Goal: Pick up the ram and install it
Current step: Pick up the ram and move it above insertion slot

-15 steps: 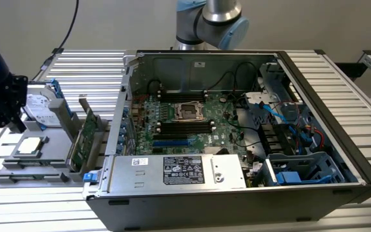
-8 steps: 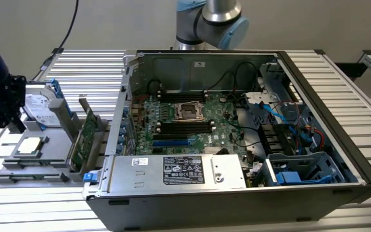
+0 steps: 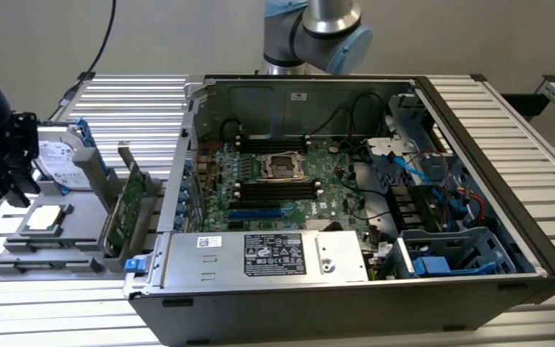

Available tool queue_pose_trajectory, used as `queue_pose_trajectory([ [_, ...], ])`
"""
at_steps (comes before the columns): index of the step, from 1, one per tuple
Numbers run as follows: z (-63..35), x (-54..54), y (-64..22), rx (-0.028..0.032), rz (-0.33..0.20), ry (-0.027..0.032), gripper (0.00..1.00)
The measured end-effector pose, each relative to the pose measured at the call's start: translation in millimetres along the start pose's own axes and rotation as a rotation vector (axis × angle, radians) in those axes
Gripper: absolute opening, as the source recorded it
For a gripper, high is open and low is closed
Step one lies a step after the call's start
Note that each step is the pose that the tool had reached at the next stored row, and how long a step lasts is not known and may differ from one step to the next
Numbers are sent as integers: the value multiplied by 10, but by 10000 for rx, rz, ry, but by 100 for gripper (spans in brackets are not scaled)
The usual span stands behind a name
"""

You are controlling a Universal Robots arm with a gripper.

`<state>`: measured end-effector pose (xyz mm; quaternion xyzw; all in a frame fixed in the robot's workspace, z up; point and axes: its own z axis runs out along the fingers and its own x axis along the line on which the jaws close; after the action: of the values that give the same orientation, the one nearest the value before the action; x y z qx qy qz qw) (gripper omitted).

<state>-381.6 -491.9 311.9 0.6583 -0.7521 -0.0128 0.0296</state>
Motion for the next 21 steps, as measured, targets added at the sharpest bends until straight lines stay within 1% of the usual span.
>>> queue_pose_trajectory([
  [6, 77, 98, -16, -10, -256, -20, 30],
  [13, 202, 198, -27, -66, -517, -59, 30],
  [21, 350, 285, -35, -126, -870, -99, 30],
])
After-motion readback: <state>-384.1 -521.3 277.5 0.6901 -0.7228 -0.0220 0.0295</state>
